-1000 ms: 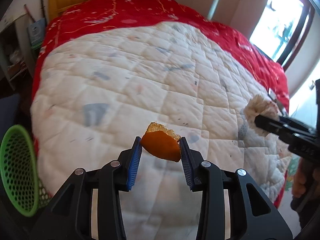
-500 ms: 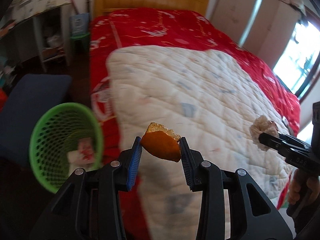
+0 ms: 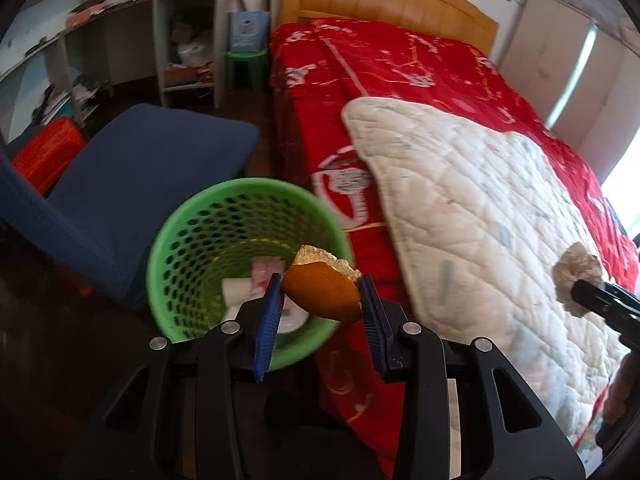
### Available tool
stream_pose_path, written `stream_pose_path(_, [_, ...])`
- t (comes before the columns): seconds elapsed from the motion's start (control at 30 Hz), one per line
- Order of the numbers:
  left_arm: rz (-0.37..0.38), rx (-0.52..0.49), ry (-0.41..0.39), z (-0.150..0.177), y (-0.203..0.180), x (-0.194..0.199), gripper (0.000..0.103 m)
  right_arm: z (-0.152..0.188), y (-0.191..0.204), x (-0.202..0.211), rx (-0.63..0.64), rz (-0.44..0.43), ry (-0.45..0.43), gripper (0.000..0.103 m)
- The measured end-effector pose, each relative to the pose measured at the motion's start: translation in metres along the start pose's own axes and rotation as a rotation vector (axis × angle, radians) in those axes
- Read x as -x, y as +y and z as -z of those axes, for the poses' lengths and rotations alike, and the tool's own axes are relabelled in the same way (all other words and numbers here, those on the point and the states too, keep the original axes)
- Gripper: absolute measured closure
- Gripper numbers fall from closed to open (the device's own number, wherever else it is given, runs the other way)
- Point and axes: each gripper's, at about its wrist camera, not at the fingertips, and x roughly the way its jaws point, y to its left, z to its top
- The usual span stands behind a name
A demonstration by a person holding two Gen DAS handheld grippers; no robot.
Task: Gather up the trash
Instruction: 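Carry both items to the green basket while the left tool drops the orange peel, then open the right tool over the green basket to drop the crumpled paper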
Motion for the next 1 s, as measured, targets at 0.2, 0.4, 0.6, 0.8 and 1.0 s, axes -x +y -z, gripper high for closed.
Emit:
stream_pose_path(0.2, [-0.029, 0.039, 0.016, -0.002, 0.031, -0.01, 0.065, -0.009, 0.023, -0.015, 0.029, -0.019, 0.015, 0.054])
stream_pose_path(0.4, [-0.054, 0.06, 0.042, -0.005, 0.048, -0.023, 0.064, -0.016, 0.039, -0.028, 0.048, -0.032, 0.03, 0.054])
stream_pose_path(0.6, [-0.059, 0.083, 0.053, -0.008, 0.063, -0.03, 0.062, -0.021, 0.052, -0.041, 0.06, -0.046, 0.044, 0.054])
stream_pose_path(0.8, [-0.051, 0.111, 0.038, -0.007, 0.075, -0.028, 0.045, -0.027, 0.067, -0.051, 0.079, -0.063, 0.052, 0.054])
stream_pose_path(1.0, [-0.065, 0.128, 0.014, -0.005, 0.084, -0.015, 0.037, -0.031, 0.078, -0.059, 0.093, -0.078, 0.06, 0.054])
